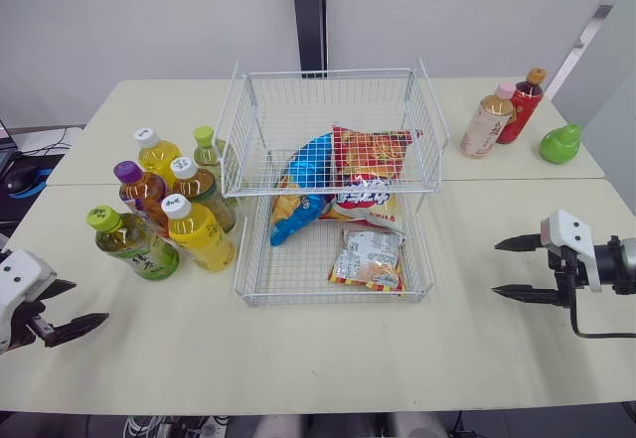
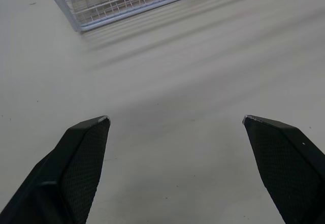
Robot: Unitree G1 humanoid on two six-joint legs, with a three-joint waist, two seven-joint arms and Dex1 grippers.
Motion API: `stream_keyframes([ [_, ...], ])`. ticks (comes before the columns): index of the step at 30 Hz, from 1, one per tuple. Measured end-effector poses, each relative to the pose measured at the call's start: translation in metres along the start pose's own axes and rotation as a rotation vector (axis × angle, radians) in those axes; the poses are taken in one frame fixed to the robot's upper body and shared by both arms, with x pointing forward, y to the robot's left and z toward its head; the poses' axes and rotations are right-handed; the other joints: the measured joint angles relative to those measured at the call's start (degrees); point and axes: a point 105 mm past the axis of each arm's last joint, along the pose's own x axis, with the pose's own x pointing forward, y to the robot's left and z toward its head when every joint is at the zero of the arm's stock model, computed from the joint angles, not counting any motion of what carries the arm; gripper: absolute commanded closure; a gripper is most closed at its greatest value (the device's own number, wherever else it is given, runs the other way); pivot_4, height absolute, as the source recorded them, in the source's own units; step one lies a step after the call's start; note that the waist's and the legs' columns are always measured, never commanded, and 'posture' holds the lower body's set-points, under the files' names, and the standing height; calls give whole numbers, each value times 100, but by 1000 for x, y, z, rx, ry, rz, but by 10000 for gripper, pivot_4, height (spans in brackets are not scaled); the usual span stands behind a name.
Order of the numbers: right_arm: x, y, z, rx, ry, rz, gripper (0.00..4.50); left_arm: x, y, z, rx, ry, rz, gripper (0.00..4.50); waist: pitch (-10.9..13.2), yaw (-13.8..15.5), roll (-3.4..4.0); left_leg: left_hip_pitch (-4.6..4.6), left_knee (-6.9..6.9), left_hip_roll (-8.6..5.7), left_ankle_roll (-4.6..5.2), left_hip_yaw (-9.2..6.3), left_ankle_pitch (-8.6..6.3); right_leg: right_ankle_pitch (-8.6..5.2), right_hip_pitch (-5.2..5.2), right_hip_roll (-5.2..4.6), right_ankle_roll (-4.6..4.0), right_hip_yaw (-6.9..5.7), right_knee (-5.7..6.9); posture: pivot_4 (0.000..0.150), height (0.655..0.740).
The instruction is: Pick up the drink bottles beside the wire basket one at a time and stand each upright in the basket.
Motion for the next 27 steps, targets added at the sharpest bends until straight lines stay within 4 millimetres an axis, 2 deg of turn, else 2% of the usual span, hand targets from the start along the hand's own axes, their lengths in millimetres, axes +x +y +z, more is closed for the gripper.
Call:
stream_keyframes([
  [17, -3, -9, -5, 46, -26, -69, 0, -9, -4, 10, -139, -130, -68, 408, 0, -3, 0, 1, 1, 1, 0, 1, 0, 0, 0, 3, 0, 1, 1, 1500, 7400],
  [27, -6, -14, -1, 36, -36, -95, 0, -14, -2, 12, -157, -153, -51, 408, 0, -3, 0, 0, 1, 2, 0, 1, 0, 1, 0, 2, 0, 1, 1, 1500, 7400],
])
